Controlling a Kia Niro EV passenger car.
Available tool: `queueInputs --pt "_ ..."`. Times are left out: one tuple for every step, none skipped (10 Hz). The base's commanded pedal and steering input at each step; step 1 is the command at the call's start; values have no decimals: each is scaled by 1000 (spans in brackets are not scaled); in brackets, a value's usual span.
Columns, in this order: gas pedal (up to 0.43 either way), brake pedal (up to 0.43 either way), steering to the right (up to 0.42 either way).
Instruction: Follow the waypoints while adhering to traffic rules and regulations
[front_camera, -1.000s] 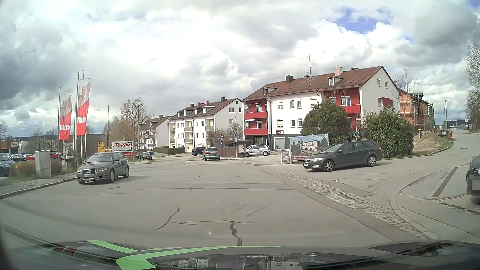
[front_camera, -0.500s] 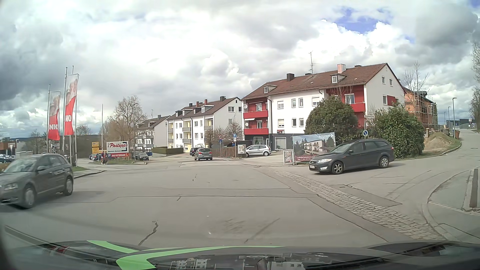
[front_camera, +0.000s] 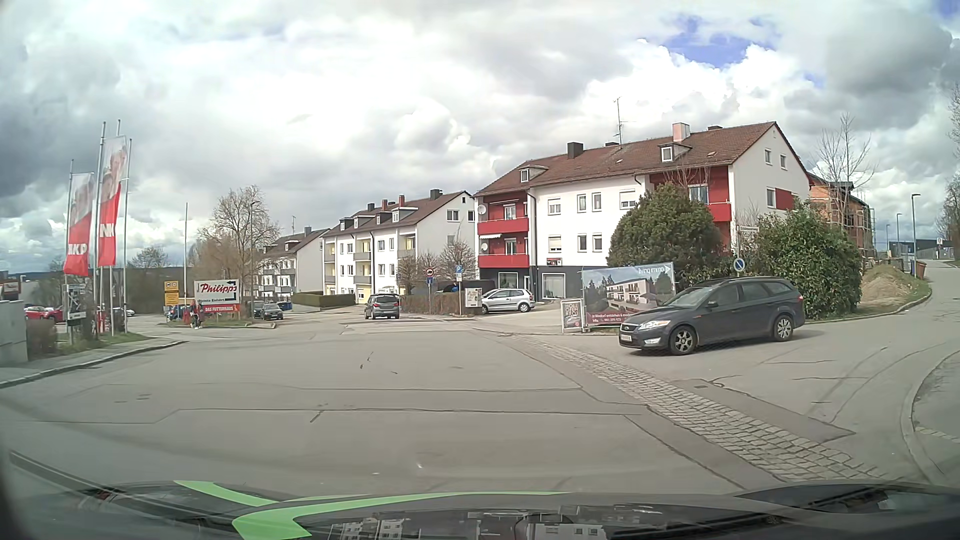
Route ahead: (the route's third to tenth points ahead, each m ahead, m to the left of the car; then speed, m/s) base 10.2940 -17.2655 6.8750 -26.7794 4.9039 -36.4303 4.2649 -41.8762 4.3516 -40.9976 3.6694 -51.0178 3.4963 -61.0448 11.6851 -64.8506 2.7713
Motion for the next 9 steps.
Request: queueInputs --pt "0 146 146" --pt "0 116 167" --pt "0 116 192" --pt "0 128 216" --pt "0 128 235" --pt "0 128 260" --pt "0 128 283" --pt "0 134 312" --pt "0 146 347"
